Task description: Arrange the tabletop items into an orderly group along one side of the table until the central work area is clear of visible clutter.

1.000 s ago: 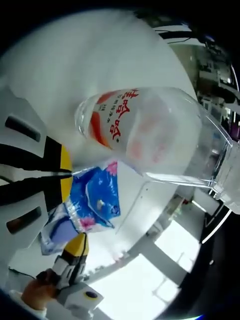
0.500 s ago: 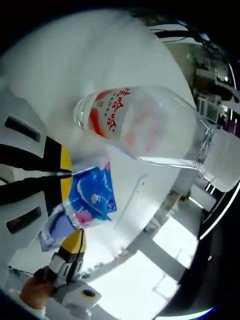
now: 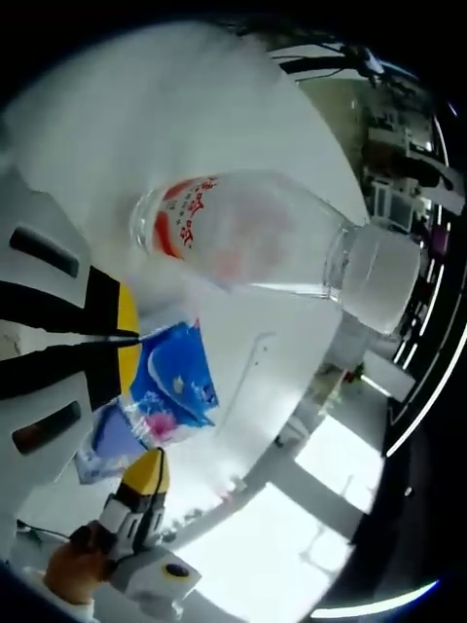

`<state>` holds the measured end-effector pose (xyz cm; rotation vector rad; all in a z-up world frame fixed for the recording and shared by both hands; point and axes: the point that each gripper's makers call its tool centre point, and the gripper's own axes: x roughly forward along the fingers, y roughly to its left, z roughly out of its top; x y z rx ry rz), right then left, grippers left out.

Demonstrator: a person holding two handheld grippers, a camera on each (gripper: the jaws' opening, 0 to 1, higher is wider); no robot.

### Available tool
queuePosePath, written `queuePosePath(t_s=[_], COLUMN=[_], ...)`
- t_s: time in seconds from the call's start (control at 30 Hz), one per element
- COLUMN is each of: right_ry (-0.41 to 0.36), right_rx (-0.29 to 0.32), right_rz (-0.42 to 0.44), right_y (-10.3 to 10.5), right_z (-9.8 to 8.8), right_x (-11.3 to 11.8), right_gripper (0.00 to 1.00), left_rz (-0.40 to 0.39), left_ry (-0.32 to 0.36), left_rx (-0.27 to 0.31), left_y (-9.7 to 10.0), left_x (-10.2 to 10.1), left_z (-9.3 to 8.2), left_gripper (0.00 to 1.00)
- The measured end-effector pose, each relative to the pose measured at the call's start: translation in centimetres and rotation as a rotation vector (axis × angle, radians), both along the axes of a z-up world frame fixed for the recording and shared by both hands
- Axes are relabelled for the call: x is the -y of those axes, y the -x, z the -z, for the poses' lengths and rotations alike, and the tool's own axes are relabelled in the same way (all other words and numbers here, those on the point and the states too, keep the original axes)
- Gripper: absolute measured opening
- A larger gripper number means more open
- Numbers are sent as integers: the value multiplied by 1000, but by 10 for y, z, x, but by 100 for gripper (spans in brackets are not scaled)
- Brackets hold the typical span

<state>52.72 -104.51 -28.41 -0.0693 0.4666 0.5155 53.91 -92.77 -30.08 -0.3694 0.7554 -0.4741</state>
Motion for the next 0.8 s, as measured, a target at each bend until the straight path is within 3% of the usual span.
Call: queuePosePath(t_s=[0.47,0.8], right_ry=[-26,-53], right_rx=[45,68], right_rz=[44,95], right_y=[7,26], right_z=[-32,-52], right_x=[18,45], right_gripper=[0,0], left_rz=[26,60], left_ry=[-9,-3], left_rx=[71,107], left_y=[2,13], left_x=[12,32], left_z=[-38,-59], left_gripper=[0,0])
